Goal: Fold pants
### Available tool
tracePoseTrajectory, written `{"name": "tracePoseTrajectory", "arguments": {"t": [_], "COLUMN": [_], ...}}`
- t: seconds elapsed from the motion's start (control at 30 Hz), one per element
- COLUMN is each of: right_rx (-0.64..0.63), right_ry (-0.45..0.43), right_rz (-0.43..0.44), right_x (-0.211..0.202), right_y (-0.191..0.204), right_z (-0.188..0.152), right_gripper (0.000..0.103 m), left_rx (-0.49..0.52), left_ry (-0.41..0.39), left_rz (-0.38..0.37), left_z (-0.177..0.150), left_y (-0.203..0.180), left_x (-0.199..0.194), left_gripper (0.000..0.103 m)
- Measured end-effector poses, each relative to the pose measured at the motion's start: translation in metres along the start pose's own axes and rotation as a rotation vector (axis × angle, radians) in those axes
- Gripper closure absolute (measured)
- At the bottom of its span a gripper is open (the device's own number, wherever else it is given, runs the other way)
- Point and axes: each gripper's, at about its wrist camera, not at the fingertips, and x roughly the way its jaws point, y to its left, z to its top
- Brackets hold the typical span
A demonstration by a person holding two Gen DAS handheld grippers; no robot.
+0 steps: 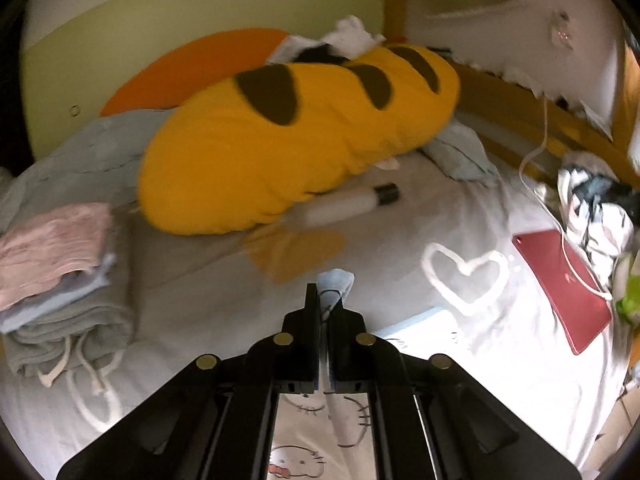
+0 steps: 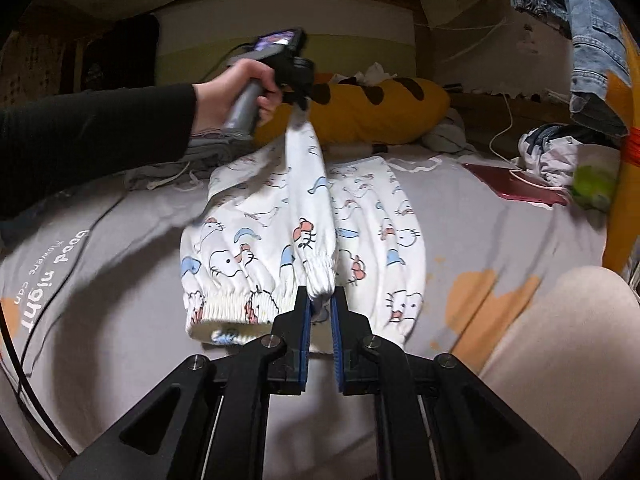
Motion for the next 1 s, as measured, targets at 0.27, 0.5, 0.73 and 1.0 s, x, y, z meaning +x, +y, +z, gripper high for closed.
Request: {"name": "tracePoseTrajectory", "arguments": {"t": [0.27,0.5,0.73,1.0], "right_rx": [0.100,0.109,0.150,0.158], "right_ry": [-0.005,0.016,0.052,0.034], "right_rz": [-0.042,-0.062,-0.095,-0.182], "right_x": [-0.002,0.003,0.010,0.008], "right_y": [-0.026,-0.032,-0.040,-0.047], "right_z": [-0.003,-0.007,-0.011,-0.010], "right_gripper": [0.094,0.094,0.090,0.060], "left_rx": [0.049,0.119,0.114,0.083], "left_ry": [0.021,0.040,0.024,-0.060], "left_rz": [-0.058,-0.056,-0.063,-0.092], "left_z": [0.010,0.004,-0.002,-0.007], "left_y": [-0.056,-0.090,-0.092,-0.079], "left_x": [0.024,0.046,0.051,0.018], "left_gripper": [0.101,0.100,0.059,0.043]}}
